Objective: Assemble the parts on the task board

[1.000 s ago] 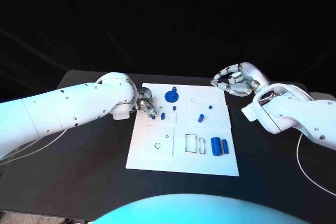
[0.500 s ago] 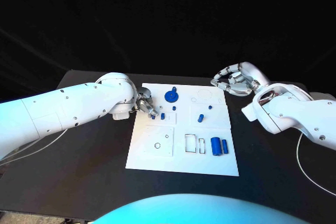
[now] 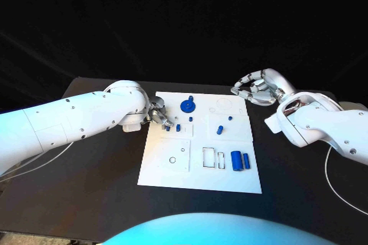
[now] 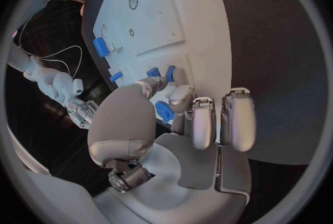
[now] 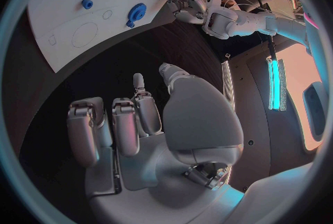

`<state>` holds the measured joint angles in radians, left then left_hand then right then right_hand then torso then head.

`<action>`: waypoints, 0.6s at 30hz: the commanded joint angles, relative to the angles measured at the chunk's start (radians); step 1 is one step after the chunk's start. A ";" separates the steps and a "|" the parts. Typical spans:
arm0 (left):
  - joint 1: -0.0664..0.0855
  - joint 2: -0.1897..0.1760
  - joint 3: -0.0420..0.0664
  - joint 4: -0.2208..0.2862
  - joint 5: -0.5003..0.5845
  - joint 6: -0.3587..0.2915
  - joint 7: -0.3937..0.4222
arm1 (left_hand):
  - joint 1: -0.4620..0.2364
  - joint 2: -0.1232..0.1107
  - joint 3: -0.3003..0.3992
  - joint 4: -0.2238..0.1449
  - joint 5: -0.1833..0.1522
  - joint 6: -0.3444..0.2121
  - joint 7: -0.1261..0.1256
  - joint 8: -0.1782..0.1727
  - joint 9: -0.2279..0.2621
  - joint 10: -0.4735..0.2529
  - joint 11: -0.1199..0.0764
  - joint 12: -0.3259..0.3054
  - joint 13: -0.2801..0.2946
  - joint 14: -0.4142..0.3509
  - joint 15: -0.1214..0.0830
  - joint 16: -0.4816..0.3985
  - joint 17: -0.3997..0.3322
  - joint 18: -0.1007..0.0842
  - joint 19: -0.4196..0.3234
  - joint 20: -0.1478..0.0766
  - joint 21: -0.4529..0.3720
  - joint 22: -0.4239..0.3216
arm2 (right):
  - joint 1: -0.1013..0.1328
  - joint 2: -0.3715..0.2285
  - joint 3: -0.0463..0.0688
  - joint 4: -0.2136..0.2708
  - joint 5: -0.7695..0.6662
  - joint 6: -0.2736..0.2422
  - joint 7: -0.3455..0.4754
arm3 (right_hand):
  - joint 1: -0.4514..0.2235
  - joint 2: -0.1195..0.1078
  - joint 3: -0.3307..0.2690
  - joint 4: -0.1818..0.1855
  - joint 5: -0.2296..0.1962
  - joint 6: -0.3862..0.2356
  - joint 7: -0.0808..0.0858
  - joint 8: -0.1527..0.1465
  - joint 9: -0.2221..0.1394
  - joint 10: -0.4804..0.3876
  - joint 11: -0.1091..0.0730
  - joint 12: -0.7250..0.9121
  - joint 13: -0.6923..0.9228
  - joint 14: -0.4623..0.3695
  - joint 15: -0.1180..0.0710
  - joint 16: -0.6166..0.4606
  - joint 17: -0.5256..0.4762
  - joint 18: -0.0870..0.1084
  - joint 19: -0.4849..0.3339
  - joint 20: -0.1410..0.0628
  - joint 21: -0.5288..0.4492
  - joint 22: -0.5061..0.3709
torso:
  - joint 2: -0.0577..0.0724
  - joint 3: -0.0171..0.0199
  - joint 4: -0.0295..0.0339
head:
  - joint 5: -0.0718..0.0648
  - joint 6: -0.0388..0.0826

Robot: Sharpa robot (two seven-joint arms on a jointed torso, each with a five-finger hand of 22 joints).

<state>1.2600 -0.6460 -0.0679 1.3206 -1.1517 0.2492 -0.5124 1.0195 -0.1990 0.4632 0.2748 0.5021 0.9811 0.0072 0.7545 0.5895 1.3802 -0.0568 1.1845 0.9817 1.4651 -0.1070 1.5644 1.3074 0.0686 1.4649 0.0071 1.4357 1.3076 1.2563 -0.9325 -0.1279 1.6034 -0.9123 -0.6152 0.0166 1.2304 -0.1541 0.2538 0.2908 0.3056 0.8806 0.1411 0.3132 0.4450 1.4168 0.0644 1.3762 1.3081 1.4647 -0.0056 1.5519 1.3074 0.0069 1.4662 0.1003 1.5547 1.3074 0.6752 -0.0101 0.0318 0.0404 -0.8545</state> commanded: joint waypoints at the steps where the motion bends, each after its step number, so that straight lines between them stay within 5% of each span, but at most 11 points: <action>1: 0.000 -0.003 0.003 0.005 0.006 -0.015 -0.002 | -0.013 0.002 -0.011 0.010 -0.013 0.004 0.002 -0.004 -0.002 0.006 -0.002 0.006 0.003 0.106 -0.004 0.006 0.263 -0.017 0.018 -0.008 0.005 0.024 | -0.001 0.001 0.000 0.000 -0.004 -0.001 0.008 | -0.008 0.000 -0.001 0.001 0.003 -0.008 0.001 0.006 0.002 -0.002 -0.003 -0.001 0.103 0.095 -0.006 -0.003 0.218 -0.002 0.095 -0.008 -0.004 0.250 | 0.000 -0.0001 -0.0006 | 0.000 0.001; 7: 0.000 -0.015 0.010 0.019 0.021 -0.047 0.001 | -0.018 0.004 -0.028 0.016 -0.034 0.003 0.003 -0.008 -0.003 0.002 -0.001 0.001 -0.003 0.106 -0.005 0.006 0.263 -0.017 0.018 -0.008 0.003 0.023 | -0.001 0.001 0.000 -0.001 -0.003 -0.004 0.010 | -0.009 0.000 -0.001 0.001 0.003 -0.009 0.001 0.006 0.002 -0.002 -0.003 0.000 0.103 0.095 -0.006 -0.003 0.218 -0.001 0.095 -0.008 -0.004 0.249 | 0.000 -0.0003 -0.0002 | -0.002 0.002; 13: 0.000 -0.028 0.021 0.031 0.072 -0.127 0.016 | -0.036 0.008 -0.062 0.017 -0.109 -0.009 0.009 -0.018 -0.005 -0.017 0.003 -0.026 -0.035 0.106 -0.002 0.006 0.263 -0.016 0.015 -0.007 -0.001 0.017 | -0.002 0.001 0.000 -0.002 -0.002 -0.007 0.011 | -0.011 0.000 -0.002 0.001 0.003 -0.009 0.001 0.006 0.002 -0.002 -0.003 0.000 0.103 0.095 -0.006 -0.004 0.218 -0.001 0.094 -0.008 -0.005 0.249 | -0.001 0.0007 0.0005 | -0.003 0.005; 17: 0.000 -0.036 0.025 0.034 0.115 -0.224 0.066 | -0.048 0.003 -0.085 0.018 -0.153 -0.030 0.017 -0.028 -0.007 -0.050 0.011 -0.069 -0.090 0.099 0.004 -0.004 0.241 -0.009 0.002 -0.003 -0.022 -0.016 | -0.002 0.000 0.000 -0.002 -0.001 -0.008 0.011 | -0.011 0.000 -0.002 0.001 0.003 -0.009 0.001 0.006 0.002 -0.002 -0.003 0.000 0.103 0.095 -0.006 -0.004 0.218 -0.001 0.094 -0.008 -0.005 0.249 | 0.000 0.0007 0.0003 | -0.005 0.008; 18: 0.000 -0.037 0.025 0.033 0.131 -0.263 0.101 | -0.053 0.000 -0.097 0.018 -0.168 -0.053 0.026 -0.039 -0.009 -0.088 0.019 -0.117 -0.152 0.088 0.010 -0.022 0.203 -0.001 -0.016 -0.001 -0.047 -0.056 | -0.002 0.000 0.000 -0.002 -0.001 -0.009 0.011 | -0.011 0.000 -0.002 0.001 0.003 -0.009 0.001 0.006 0.002 -0.002 -0.003 0.000 0.103 0.095 -0.006 -0.004 0.218 -0.001 0.094 -0.008 -0.005 0.249 | 0.001 0.0010 0.0004 | -0.006 0.010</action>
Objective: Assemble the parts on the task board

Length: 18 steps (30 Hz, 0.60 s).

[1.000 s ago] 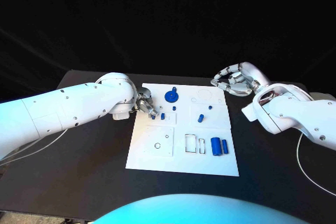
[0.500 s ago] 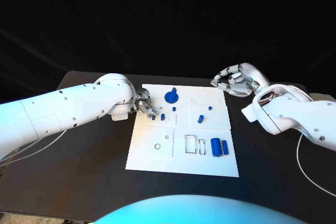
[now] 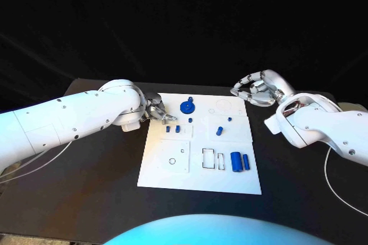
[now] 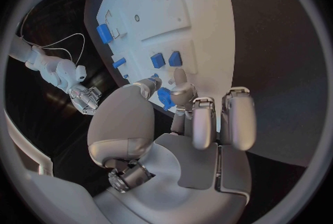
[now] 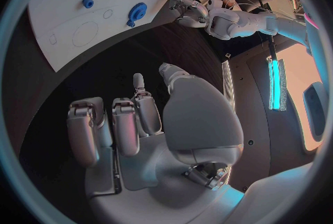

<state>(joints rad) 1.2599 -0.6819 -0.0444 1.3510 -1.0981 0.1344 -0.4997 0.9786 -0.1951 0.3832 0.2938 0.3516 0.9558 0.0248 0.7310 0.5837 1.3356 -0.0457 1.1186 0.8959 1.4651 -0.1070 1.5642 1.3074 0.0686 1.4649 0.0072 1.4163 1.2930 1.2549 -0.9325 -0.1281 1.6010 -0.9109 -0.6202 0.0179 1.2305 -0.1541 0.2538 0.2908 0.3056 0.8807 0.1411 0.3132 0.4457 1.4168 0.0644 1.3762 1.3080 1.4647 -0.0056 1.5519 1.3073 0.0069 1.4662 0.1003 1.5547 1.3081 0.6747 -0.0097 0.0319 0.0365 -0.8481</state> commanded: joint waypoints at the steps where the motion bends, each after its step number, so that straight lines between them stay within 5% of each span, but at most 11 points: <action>1: 0.000 -0.001 0.002 0.002 0.088 -0.171 0.111 | -0.010 -0.005 -0.021 -0.001 -0.018 -0.048 0.017 -0.024 -0.006 -0.083 0.015 -0.100 -0.128 0.078 0.015 -0.038 0.170 0.010 -0.038 0.002 -0.060 -0.093 | -0.001 -0.001 0.000 0.000 -0.002 -0.004 0.010 | -0.012 0.001 -0.002 0.001 0.003 -0.009 0.001 0.006 0.001 -0.003 -0.003 -0.001 0.102 0.095 -0.006 -0.004 0.218 -0.001 0.094 -0.008 -0.006 0.248 | 0.001 0.0003 0.0001 | -0.003 0.004; 2: 0.000 -0.001 0.002 0.001 0.098 -0.190 0.141 | 0.002 0.000 -0.026 -0.002 -0.017 -0.071 0.028 -0.028 -0.004 -0.129 0.027 -0.152 -0.193 0.071 0.025 -0.050 0.149 0.020 -0.061 0.006 -0.098 -0.146 | -0.001 -0.001 0.000 0.000 -0.002 -0.004 0.010 | -0.013 0.001 -0.003 0.001 0.003 -0.009 0.001 0.006 0.001 -0.003 -0.003 -0.002 0.102 0.095 -0.006 -0.004 0.218 -0.001 0.094 -0.008 -0.006 0.248 | 0.001 0.0004 0.0001 | -0.006 0.006; 3: 0.000 0.001 0.002 0.000 0.110 -0.208 0.186 | 0.063 -0.008 -0.019 -0.015 -0.011 -0.138 0.056 -0.051 -0.009 -0.226 0.050 -0.231 -0.276 0.019 0.046 -0.129 0.019 0.054 -0.149 0.019 -0.228 -0.329 | -0.001 -0.001 0.000 0.000 -0.002 -0.004 0.010 | -0.013 0.001 -0.003 0.001 0.003 -0.009 0.001 0.006 0.001 -0.004 -0.003 -0.002 0.102 0.095 -0.006 -0.004 0.217 -0.001 0.093 -0.008 -0.006 0.247 | 0.001 0.0003 0.0000 | -0.007 0.006; 4: 0.000 0.002 0.001 -0.001 0.118 -0.225 0.222 | 0.097 -0.014 -0.019 -0.008 -0.012 -0.163 0.072 -0.055 -0.011 -0.256 0.066 -0.241 -0.283 -0.010 0.060 -0.170 -0.039 0.067 -0.190 0.032 -0.295 -0.410 | -0.001 -0.001 0.000 0.000 -0.002 -0.005 0.011 | -0.013 0.001 -0.003 0.001 0.003 -0.009 0.001 0.006 0.001 -0.004 -0.003 -0.002 0.102 0.095 -0.006 -0.004 0.217 -0.001 0.093 -0.008 -0.007 0.247 | 0.001 0.0005 0.0001 | -0.008 0.007; 5: 0.000 0.005 0.000 -0.003 0.125 -0.245 0.269 | 0.193 -0.015 0.012 -0.032 -0.012 -0.249 0.114 -0.099 -0.033 -0.376 0.107 -0.313 -0.317 -0.166 0.096 -0.360 -0.294 0.105 -0.346 0.059 -0.521 -0.676 | -0.001 -0.001 0.000 0.000 -0.001 -0.005 0.011 | -0.013 0.001 -0.003 0.001 0.003 -0.009 0.001 0.006 0.001 -0.004 -0.003 -0.003 0.101 0.094 -0.006 -0.004 0.217 -0.001 0.093 -0.008 -0.007 0.247 | 0.001 0.0003 0.0002 | -0.010 0.008; 8: 0.000 0.013 -0.006 -0.006 0.112 -0.289 0.385 | 0.329 -0.029 0.044 -0.064 -0.011 -0.290 0.150 -0.137 -0.074 -0.482 0.146 -0.405 -0.390 -0.335 0.132 -0.536 -0.514 0.112 -0.377 0.101 -0.623 -0.740 | -0.001 -0.001 0.000 -0.002 0.001 -0.005 0.014 | -0.012 0.002 -0.002 0.000 0.004 -0.010 0.001 0.006 0.001 -0.011 -0.004 -0.011 0.094 0.093 -0.006 -0.006 0.213 0.001 0.091 -0.008 -0.012 0.243 | 0.002 -0.0005 -0.0003 | -0.012 0.012; 13: -0.008 0.036 -0.015 -0.013 -0.011 -0.364 0.548 | 0.432 -0.047 0.084 -0.118 -0.013 -0.291 0.152 -0.179 -0.129 -0.505 0.154 -0.489 -0.480 -0.385 0.140 -0.542 -0.543 0.115 -0.380 0.111 -0.667 -0.768 | -0.001 0.002 0.000 -0.005 0.005 -0.004 0.018 | -0.010 0.004 0.000 -0.002 0.006 -0.012 0.001 0.006 0.001 -0.021 -0.004 -0.024 0.084 0.093 -0.006 -0.007 0.211 0.002 0.089 -0.008 -0.015 0.241 | 0.003 -0.0015 -0.0010 | -0.019 0.018; 18: -0.016 0.064 -0.021 -0.035 -0.186 -0.358 0.599 | 0.457 -0.062 0.101 -0.155 -0.016 -0.258 0.151 -0.235 -0.192 -0.499 0.159 -0.578 -0.573 -0.388 0.142 -0.518 -0.567 0.114 -0.378 0.110 -0.647 -0.752 | -0.002 0.005 0.000 -0.007 0.007 -0.002 0.020 | -0.009 0.004 0.001 -0.003 0.007 -0.012 0.001 0.006 0.001 -0.025 -0.004 -0.029 0.080 0.092 -0.006 -0.008 0.209 0.002 0.088 -0.008 -0.018 0.239 | 0.003 -0.0001 -0.0018 | -0.020 0.020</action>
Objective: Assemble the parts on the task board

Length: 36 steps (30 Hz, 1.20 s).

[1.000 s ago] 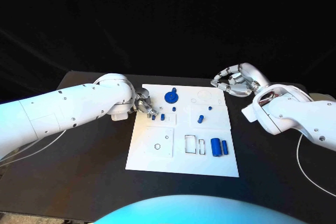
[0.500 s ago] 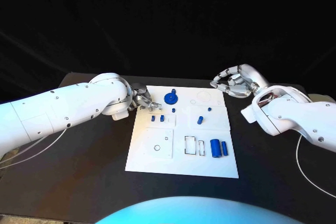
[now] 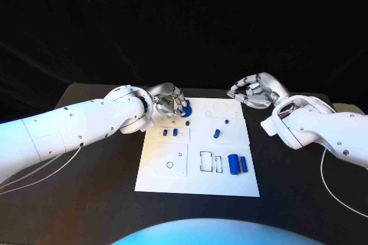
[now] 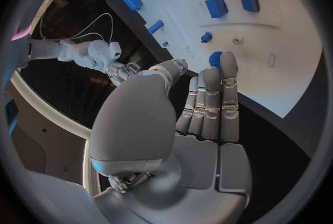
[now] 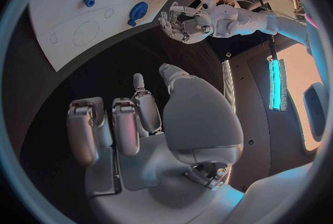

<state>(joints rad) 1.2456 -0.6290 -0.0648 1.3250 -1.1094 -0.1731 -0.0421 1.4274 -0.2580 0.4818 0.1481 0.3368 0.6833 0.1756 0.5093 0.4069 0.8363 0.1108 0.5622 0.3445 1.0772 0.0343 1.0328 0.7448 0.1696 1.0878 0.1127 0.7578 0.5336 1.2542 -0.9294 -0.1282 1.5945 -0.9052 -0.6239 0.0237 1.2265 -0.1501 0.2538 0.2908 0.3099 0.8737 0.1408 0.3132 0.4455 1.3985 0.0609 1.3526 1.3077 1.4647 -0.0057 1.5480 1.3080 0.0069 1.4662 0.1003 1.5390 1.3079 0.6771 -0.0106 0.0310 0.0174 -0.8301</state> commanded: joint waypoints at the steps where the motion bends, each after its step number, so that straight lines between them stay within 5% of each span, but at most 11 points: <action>1: -0.003 0.015 -0.002 -0.014 -0.202 -0.045 0.143 | 0.005 -0.002 0.003 -0.013 -0.002 0.026 -0.004 -0.024 -0.027 -0.003 0.005 -0.041 -0.041 0.007 0.002 0.030 -0.006 0.013 0.003 0.007 0.021 0.014 | -0.001 0.003 0.000 -0.001 0.001 0.002 0.015 | -0.005 0.000 0.001 -0.003 0.003 -0.005 0.002 0.006 0.001 -0.007 0.000 -0.006 0.080 0.092 -0.006 -0.005 0.208 0.002 0.088 -0.008 -0.002 0.239 | 0.001 0.0009 -0.0015 | -0.001 0.002; 4: -0.007 0.031 -0.005 -0.030 -0.283 -0.024 0.142 | -0.005 -0.005 0.007 -0.020 -0.002 0.047 -0.008 -0.051 -0.055 0.016 0.004 -0.066 -0.079 0.134 0.003 0.194 0.148 0.013 0.047 0.009 0.093 0.058 | -0.002 0.003 0.000 0.000 0.001 0.002 0.016 | -0.004 0.001 0.002 -0.003 0.004 -0.006 0.002 0.006 0.001 -0.009 0.000 -0.008 0.078 0.092 -0.006 -0.005 0.206 0.003 0.087 -0.008 -0.003 0.239 | 0.002 0.0006 -0.0024 | -0.004 0.005; 10: -0.016 0.060 -0.007 -0.054 -0.388 0.009 0.139 | -0.016 -0.012 0.011 -0.025 -0.005 0.071 -0.015 -0.067 -0.072 0.025 0.004 -0.087 -0.107 0.159 0.005 0.248 0.178 0.005 0.064 0.011 0.165 0.133 | -0.003 0.003 0.000 0.001 0.002 0.002 0.016 | -0.004 0.001 0.002 -0.003 0.004 -0.006 0.002 0.006 0.001 -0.009 0.000 -0.008 0.078 0.092 -0.006 -0.005 0.206 0.003 0.087 -0.008 -0.003 0.239 | 0.004 -0.0004 -0.0028 | -0.009 0.007; 23: -0.022 0.096 -0.008 -0.083 -0.505 0.107 0.076 | -0.036 -0.017 0.014 -0.030 -0.020 0.126 -0.020 -0.106 -0.102 0.102 -0.008 -0.135 -0.167 0.318 -0.007 0.393 0.355 -0.054 0.230 0.006 0.457 0.487 | -0.003 0.002 0.000 0.005 0.002 0.001 0.015 | -0.004 0.001 0.002 -0.003 0.004 -0.006 0.002 0.006 0.001 -0.009 0.000 -0.008 0.078 0.092 -0.006 -0.005 0.206 0.003 0.087 -0.008 -0.003 0.239 | 0.006 -0.0005 -0.0042 | -0.013 0.010; 36: -0.027 0.120 -0.009 -0.106 -0.528 0.150 0.037 | -0.034 -0.011 0.023 -0.034 -0.020 0.158 -0.024 -0.105 -0.103 0.128 -0.013 -0.155 -0.183 0.343 -0.012 0.405 0.371 -0.062 0.255 0.001 0.498 0.536 | -0.003 0.002 0.000 0.006 0.000 0.001 0.015 | -0.004 0.001 0.002 -0.003 0.004 -0.006 0.002 0.006 0.001 -0.009 0.000 -0.008 0.078 0.092 -0.006 -0.005 0.206 0.003 0.087 -0.008 -0.003 0.239 | 0.005 -0.0009 -0.0030 | -0.019 0.007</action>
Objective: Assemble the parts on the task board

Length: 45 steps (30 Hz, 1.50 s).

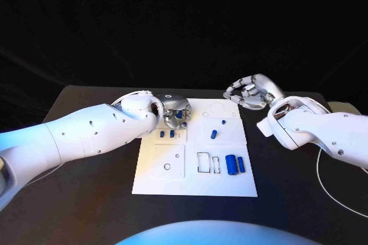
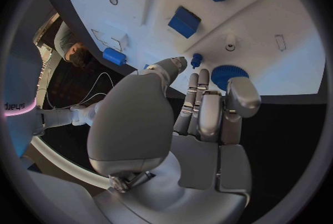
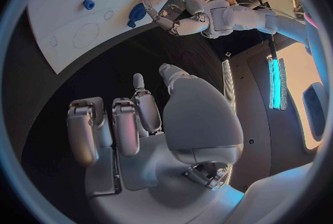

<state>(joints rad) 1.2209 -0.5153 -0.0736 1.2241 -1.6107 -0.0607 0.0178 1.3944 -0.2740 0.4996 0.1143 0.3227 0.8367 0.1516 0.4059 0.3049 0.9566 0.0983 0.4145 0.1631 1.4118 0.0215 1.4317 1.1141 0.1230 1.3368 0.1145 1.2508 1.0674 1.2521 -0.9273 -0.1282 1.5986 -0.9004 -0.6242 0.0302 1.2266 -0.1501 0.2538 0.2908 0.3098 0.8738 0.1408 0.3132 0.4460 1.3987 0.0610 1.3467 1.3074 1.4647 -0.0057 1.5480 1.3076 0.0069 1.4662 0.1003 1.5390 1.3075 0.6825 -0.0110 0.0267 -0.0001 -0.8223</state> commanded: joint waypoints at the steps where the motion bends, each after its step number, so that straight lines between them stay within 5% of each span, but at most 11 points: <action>1: -0.003 0.007 0.000 -0.006 -0.027 0.038 -0.023 | 0.000 0.006 0.007 -0.001 -0.005 0.005 0.000 -0.002 -0.001 0.009 0.000 -0.008 -0.002 0.009 0.000 0.006 0.001 -0.016 0.007 -0.001 0.006 0.004 | -0.001 0.000 0.000 0.002 -0.005 0.001 0.008 | -0.004 0.001 0.002 -0.003 0.004 -0.006 0.002 0.006 0.001 -0.009 0.000 -0.002 0.079 0.092 -0.006 -0.005 0.207 0.003 0.087 -0.008 -0.003 0.239 | -0.001 -0.0006 0.0011 | -0.002 0.000; 31: -0.017 0.029 0.000 -0.031 -0.045 0.056 -0.032 | 0.015 0.041 0.064 -0.031 -0.013 0.065 -0.013 -0.006 -0.001 0.094 -0.021 -0.034 -0.022 0.029 -0.017 0.014 0.009 -0.026 0.030 -0.007 0.049 0.059 | -0.001 0.000 0.000 0.006 -0.008 0.003 0.007 | -0.002 0.002 0.005 -0.003 0.008 -0.006 0.002 0.008 0.002 -0.006 -0.001 0.001 0.080 0.092 -0.006 -0.005 0.209 0.002 0.088 -0.008 -0.002 0.240 | -0.002 0.0006 0.0021 | -0.005 -0.008; 45: -0.021 0.039 0.000 -0.047 -0.043 0.057 -0.021 | 0.005 0.048 0.098 -0.054 -0.022 0.095 -0.018 -0.024 0.000 0.138 -0.026 -0.100 -0.045 0.035 -0.024 0.015 0.005 -0.028 0.033 -0.014 0.057 0.068 | -0.001 -0.001 0.000 0.008 -0.010 0.005 0.005 | -0.001 0.003 0.005 -0.003 0.008 -0.005 0.001 0.009 0.002 -0.003 -0.001 0.004 0.083 0.092 -0.007 -0.005 0.208 0.002 0.089 -0.009 -0.001 0.241 | -0.001 0.0004 0.0015 | -0.008 -0.008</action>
<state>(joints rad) 1.2090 -0.4791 -0.0680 1.1789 -1.6496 -0.0377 -0.0089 1.4022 -0.2282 0.5948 0.0581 0.3074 0.9262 0.1335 0.3841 0.3038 1.0892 0.0735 0.3181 0.1242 1.4403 0.0000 1.4433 1.1198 0.1078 1.3670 0.1056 1.3032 1.1357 1.2521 -0.9282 -0.1281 1.6048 -0.9015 -0.6244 0.0305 1.2266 -0.1502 0.2538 0.2908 0.3137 0.8738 0.1408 0.3171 0.4465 1.3987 0.0610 1.3467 1.3081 1.4647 -0.0057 1.5480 1.3081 0.0069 1.4662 0.1003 1.5390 1.3080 0.6812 -0.0106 0.0269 -0.0078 -0.8291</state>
